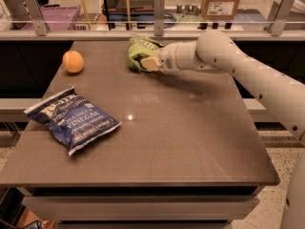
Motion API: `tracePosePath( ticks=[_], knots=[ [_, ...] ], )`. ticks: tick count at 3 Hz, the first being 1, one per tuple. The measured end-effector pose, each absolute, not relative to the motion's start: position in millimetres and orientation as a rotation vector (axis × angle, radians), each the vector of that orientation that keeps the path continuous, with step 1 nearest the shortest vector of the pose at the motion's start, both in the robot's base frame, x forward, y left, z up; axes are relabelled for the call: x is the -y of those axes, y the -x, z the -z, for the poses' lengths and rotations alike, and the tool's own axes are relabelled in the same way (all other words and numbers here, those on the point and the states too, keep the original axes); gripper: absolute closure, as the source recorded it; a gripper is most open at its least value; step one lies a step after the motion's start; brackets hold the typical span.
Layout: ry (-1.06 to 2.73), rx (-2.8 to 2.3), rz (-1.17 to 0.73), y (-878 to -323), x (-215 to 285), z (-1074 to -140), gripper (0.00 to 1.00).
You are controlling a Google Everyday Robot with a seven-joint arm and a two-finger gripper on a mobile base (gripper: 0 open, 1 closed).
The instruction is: Pick green jalapeno chip bag
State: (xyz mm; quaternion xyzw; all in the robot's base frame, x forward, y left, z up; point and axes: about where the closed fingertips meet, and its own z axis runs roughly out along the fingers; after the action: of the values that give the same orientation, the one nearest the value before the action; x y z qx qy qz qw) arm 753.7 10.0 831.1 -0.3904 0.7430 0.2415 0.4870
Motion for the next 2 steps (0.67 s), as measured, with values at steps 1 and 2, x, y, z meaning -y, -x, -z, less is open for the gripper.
tracePosePath(
  ticks=[1,2],
  knots=[
    [0.949,-1.807,-0.588,-753.7,-10.0,-831.4,1.0],
    [0.95,-1.807,-0.588,-753.7,-10.0,-831.7,1.0]
  ],
)
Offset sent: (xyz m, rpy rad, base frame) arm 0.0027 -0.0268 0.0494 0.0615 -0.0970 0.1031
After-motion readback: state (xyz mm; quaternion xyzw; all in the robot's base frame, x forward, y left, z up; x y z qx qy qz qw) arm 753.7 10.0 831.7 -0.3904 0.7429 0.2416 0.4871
